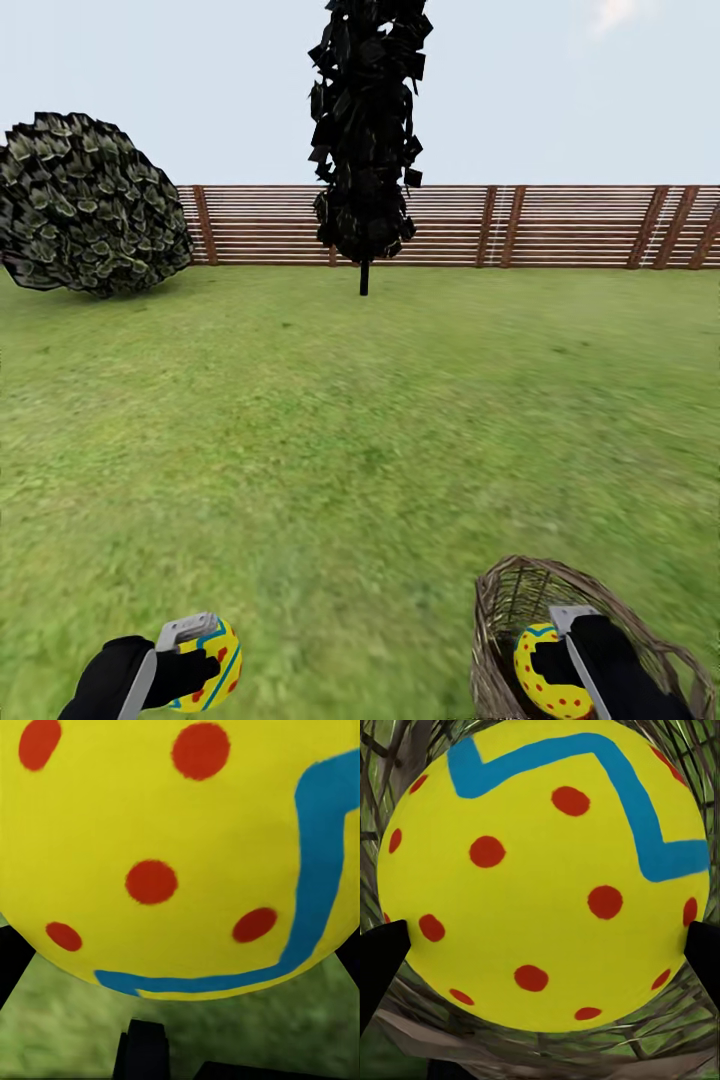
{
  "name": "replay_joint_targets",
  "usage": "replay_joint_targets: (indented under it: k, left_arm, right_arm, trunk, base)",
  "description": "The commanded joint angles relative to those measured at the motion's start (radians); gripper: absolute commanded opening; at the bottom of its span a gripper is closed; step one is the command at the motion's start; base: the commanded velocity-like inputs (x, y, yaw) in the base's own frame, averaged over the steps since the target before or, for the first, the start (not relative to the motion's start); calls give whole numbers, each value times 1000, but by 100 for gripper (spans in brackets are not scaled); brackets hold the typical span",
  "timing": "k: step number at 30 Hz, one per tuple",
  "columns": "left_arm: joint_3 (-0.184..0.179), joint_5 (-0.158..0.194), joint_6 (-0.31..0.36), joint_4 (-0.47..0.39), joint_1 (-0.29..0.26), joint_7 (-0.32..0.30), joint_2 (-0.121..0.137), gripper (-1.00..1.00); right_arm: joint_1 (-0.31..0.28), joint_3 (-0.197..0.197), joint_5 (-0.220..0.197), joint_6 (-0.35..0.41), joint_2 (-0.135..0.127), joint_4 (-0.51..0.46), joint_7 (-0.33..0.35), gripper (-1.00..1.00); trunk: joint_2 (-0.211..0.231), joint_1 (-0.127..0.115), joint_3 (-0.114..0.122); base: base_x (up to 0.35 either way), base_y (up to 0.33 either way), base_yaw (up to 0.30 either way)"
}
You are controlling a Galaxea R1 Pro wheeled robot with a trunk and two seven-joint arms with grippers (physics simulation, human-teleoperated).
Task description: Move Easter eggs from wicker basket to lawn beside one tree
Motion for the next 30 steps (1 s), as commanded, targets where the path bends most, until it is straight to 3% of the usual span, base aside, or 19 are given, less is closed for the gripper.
replay_joint_targets:
  k: [1,30]
  left_arm:
    - [1,2,4,-1,0,-2,0,-100]
    - [0,4,-4,1,0,-2,-5,-100]
  right_arm:
    - [0,0,9,4,0,-1,6,-100]
    - [0,1,9,1,3,10,6,-100]
  trunk:
    - [7,-4,2]
    - [210,-115,93]
  base:
    - [-33,0,0]
    - [-69,-16,0]
